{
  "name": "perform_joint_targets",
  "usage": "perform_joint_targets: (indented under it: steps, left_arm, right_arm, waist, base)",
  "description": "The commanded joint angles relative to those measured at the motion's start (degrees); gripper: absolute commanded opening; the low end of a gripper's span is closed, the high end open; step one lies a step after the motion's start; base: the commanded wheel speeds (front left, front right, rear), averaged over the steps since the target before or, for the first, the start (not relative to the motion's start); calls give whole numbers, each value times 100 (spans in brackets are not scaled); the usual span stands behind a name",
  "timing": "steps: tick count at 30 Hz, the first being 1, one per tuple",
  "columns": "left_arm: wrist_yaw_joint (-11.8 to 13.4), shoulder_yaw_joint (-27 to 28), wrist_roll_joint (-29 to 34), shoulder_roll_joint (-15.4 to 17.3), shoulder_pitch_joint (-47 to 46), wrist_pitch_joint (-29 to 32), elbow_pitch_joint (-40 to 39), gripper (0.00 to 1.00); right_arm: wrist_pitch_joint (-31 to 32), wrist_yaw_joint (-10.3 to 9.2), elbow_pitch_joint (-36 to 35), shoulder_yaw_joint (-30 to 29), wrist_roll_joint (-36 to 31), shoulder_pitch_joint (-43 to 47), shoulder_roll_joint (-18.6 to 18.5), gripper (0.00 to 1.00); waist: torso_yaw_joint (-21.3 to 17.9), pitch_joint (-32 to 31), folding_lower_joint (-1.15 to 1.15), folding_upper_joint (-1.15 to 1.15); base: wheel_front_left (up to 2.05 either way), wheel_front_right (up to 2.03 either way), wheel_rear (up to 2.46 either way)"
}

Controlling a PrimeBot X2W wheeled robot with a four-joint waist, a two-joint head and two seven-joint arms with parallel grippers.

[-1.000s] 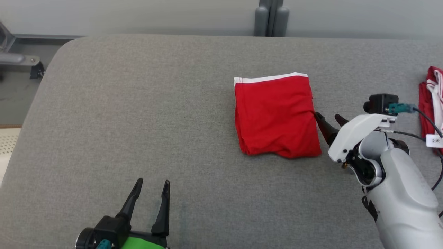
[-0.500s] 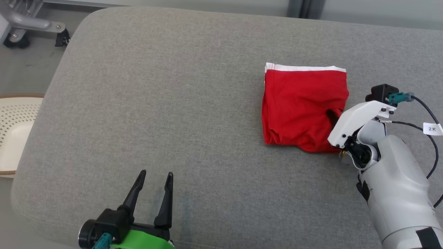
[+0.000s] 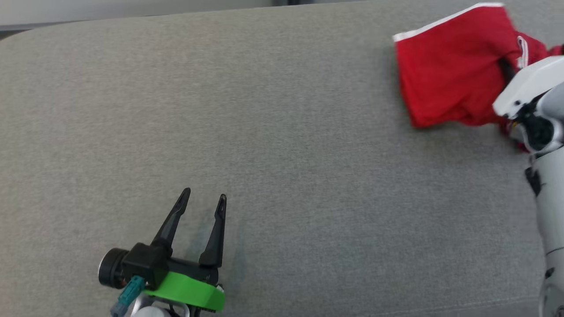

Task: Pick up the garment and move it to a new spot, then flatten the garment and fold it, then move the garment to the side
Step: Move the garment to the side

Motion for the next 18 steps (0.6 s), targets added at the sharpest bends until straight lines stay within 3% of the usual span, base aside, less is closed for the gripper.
perform_joint_targets:
  steps: [1, 6, 11, 12, 13, 14, 18]
  left_arm:
    - [-13, -25, 32, 87, -151, 3, -36, 100]
    - [-13, -157, -34, 163, -189, 3, -11, 100]
    - [-13, -112, -48, 232, -36, 2, 55, 100]
    - [-13, -98, -56, 244, -17, 2, 59, 100]
    - [-13, -85, -58, 255, -9, 2, 55, 100]
    - [-13, -72, -63, 263, -7, 2, 56, 100]
    - [-13, -1, -46, 215, -69, 2, 48, 100]
  right_arm:
    - [110, -6, -63, -119, -111, -105, -87, 0]
    - [504, -5, -180, -880, -655, -371, -509, 0]
    - [667, -6, -232, -1576, -1385, -471, -609, 0]
    - [666, -6, -280, -1689, -1590, -491, -658, 10]
    - [598, -6, -332, -1763, -1763, -515, -689, 39]
    - [504, -7, -418, -1898, -2006, -518, -695, 100]
    - [360, -5, -643, -2047, -2800, -346, -511, 100]
  waist:
    - [-571, 450, 0, 0]
    - [-488, 695, 0, 0]
    - [-366, 792, 0, 0]
    - [-340, 802, 0, 0]
    - [-326, 810, 0, 0]
    - [-308, 815, 0, 0]
    - [-253, 767, 0, 0]
  base:
    - [0, 0, 0]
    - [0, 0, 0]
    - [0, 0, 0]
    - [0, 0, 0]
    - [0, 0, 0]
    - [0, 0, 0]
    - [0, 0, 0]
